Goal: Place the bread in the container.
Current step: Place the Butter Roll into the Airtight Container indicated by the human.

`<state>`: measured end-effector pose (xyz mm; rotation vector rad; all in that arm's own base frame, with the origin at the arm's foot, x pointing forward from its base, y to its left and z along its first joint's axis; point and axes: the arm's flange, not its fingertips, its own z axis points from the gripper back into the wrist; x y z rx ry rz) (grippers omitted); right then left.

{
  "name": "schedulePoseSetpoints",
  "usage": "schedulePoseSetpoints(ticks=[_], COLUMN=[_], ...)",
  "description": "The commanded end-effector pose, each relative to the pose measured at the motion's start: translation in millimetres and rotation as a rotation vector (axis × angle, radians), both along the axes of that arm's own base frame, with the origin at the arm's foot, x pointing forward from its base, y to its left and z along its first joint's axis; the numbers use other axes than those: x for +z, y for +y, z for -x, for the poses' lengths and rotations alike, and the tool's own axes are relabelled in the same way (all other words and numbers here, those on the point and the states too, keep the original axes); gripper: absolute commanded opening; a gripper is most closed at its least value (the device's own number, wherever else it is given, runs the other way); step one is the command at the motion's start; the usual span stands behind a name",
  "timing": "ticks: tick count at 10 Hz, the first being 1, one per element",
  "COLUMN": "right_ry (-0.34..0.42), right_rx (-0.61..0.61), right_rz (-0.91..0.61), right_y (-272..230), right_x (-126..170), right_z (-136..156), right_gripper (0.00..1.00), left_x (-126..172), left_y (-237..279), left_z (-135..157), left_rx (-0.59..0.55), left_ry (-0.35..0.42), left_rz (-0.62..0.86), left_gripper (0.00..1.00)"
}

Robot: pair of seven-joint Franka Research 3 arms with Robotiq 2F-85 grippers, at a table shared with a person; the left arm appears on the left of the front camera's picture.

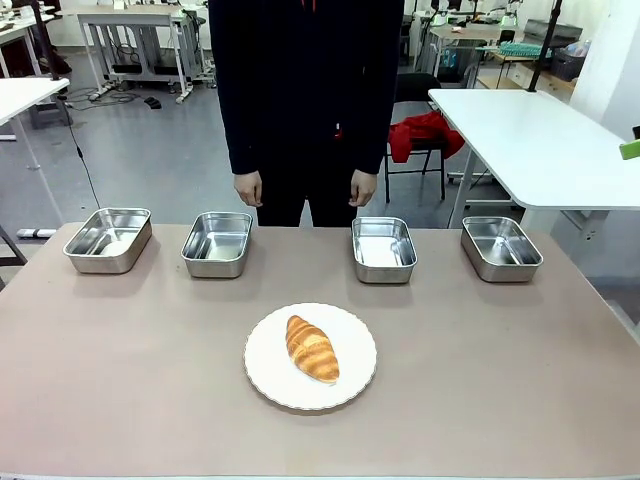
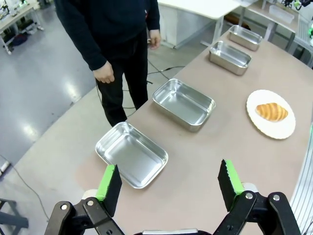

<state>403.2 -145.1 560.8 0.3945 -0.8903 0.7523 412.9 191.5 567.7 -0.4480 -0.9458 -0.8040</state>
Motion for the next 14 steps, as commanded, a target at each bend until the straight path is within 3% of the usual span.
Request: schedulePoseSetpoints(ticks=[1,8,14], right_ry=[-0.04,-0.029,-0.008], right_rx=[0.017,0.005,-0.005], right_rz=[-0.022,-0.025,-0.018], right_y=[-0.9,-1.8,-1.5], right_x=[-3.0,-2.7,1.4], right_z=[2.4,1.6,1.9], right_gripper=[1.0,1.0,1.0], left_x=[-0.5,-0.4,-2.2], left_y=[-7.5,-7.6,-3.8], left_z=[6.0,7.3,5.1], left_rx=[0.059,0.066,0.063], left_ry=[-0.006,0.023,-0.003], left_rz=[0.025,0.001,-0.008], left_gripper=[1.0,1.0,1.0])
